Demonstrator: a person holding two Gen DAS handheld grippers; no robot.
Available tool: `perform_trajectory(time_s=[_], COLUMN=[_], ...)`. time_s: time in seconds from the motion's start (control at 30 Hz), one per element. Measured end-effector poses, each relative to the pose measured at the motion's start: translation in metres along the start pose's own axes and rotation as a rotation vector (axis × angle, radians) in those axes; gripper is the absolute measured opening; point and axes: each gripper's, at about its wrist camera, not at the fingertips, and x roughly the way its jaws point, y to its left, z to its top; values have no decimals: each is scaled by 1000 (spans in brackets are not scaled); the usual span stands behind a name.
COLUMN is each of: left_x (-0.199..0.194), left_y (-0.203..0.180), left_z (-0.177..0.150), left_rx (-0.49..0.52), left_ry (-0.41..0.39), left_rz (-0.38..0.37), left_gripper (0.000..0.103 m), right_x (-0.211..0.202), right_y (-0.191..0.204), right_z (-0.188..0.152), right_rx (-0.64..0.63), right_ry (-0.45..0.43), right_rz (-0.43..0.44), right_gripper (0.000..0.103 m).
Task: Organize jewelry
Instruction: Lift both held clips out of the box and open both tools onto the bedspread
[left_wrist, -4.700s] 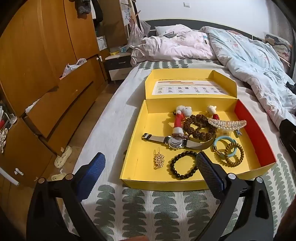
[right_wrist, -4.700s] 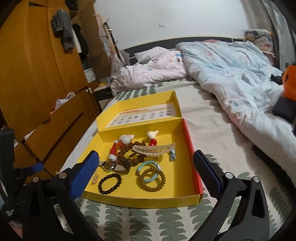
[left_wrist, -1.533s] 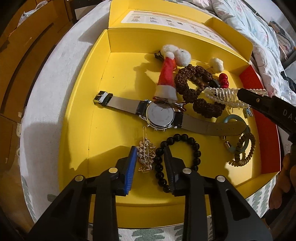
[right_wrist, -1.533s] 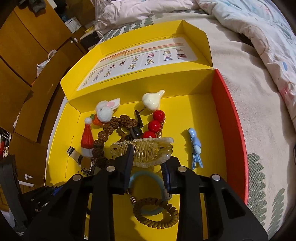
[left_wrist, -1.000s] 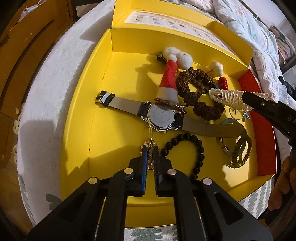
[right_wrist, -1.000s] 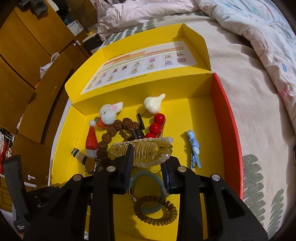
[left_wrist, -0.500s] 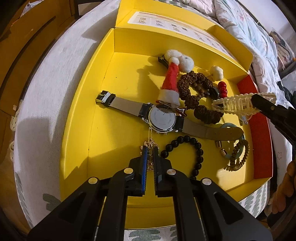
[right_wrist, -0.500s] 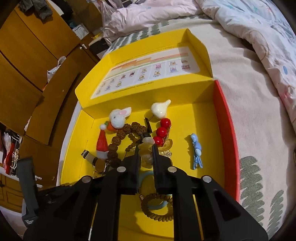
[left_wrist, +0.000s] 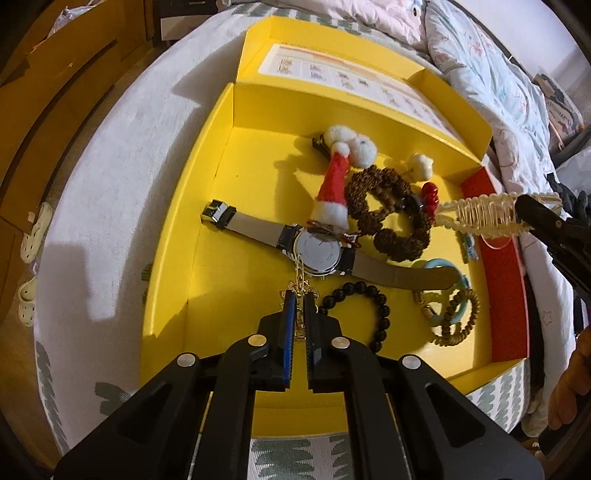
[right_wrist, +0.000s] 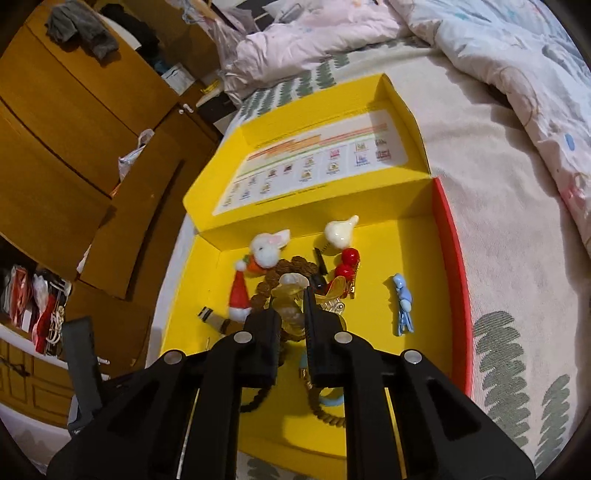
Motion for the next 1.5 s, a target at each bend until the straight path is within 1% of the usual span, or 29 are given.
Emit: perform_trajectory(time_s=[0.17,0.3,0.37,0.4,0.5,0.57,0.7,0.87,1.07,1.27,1.37,1.43,1.5], left_x=[-24,-52,-64,-69,-84,-89,-87,-74,-44,-26,-21,-19,-19], left_y=[-3,-2,-1,-1,1,4,5,11,20,18,16,16,16], left_z=[-6,-18,-25,-30,-50,-69,-95,-114,-124,-125,-125,-125,-124], left_rx=[18,35,42,48,66,74,74,75,58,59,64,66,57], left_ry=[-38,-75,-87,-92,-101,-89,-53,-12,60,88,101,106,110], left_rz=[-17,-33,-40,-42,-48,-60,-66,2,90,119,126,133,132], left_gripper=[5,5,5,5,5,5,5,5,5,5,5,5,6], right_x=[-36,-75,-102,-108,-137,-150,-150,-135,-112,-96,-97,-98,-100], right_y=[4,-9,-25,-30,-56,-76,-111,-140,-172,-179,-174,-172,-170], right_z=[-4,-10,-16,-18,-30,-43,-65,-85,-94,-94,-92,-91,-91], right_rx=[1,22,55,62,117,156,215,262,324,343,321,304,300], right_ry=[-41,-79,-111,-116,-145,-155,-114,-59,0,33,37,42,39], right_rz=[41,46,43,39,29,2,-50,-98,-125,-122,-151,-183,-206], right_gripper=[12,12,12,12,12,12,12,12,12,12,15,21,22])
